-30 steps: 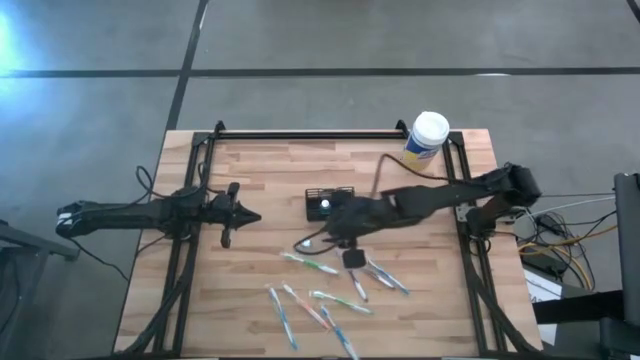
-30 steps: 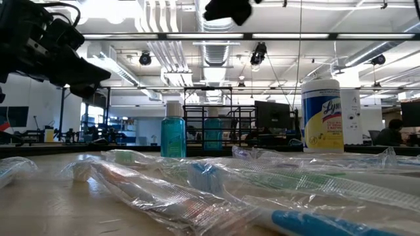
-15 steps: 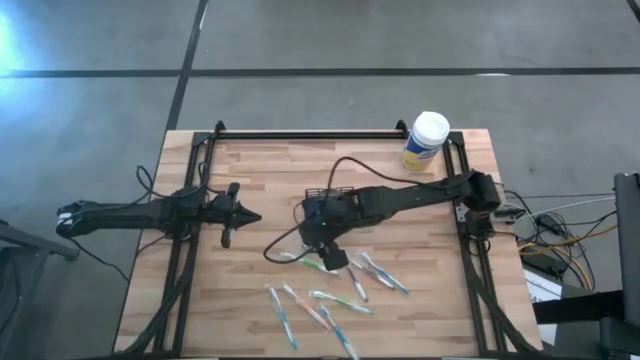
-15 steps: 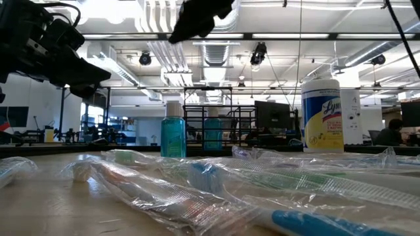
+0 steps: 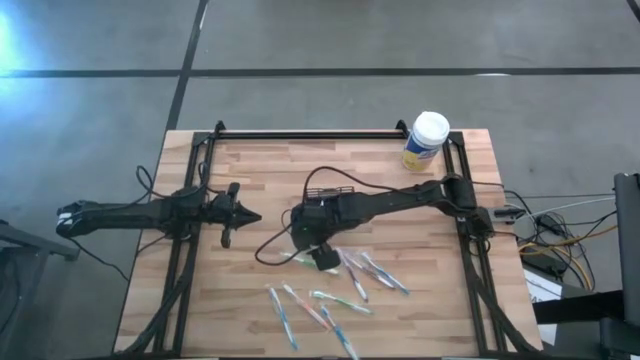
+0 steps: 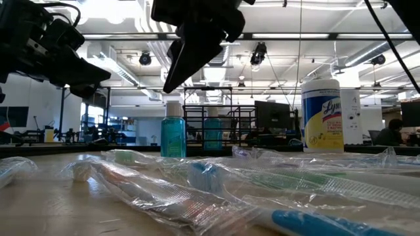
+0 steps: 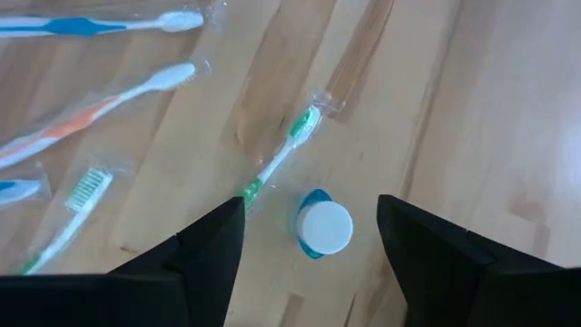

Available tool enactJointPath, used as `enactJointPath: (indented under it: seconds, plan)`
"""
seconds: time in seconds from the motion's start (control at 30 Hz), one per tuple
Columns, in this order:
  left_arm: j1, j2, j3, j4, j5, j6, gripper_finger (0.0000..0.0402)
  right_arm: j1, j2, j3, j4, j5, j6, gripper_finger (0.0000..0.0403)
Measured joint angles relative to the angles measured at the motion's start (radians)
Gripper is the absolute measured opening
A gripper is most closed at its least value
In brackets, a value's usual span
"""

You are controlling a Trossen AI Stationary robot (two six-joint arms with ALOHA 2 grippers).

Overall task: Pick & Place toothbrushing station
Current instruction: Put the blue mouthwash bottle into the black organizer

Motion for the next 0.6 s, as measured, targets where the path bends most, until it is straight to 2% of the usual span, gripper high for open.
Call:
enactJointPath:
  seconds: [0.33,0.6]
  plan:
    - [0.0,0.0,0.0,-0.003,0.0,-0.001,0.0017,-0.008,0.033,-0.014,0.008,-0.001,0.004,0.024]
    - [0.0,0.0,0.0,-0.003,0.0,-0.001,0.0016,-0.01,0.042,-0.021,0.013,0.002,0.011,0.022]
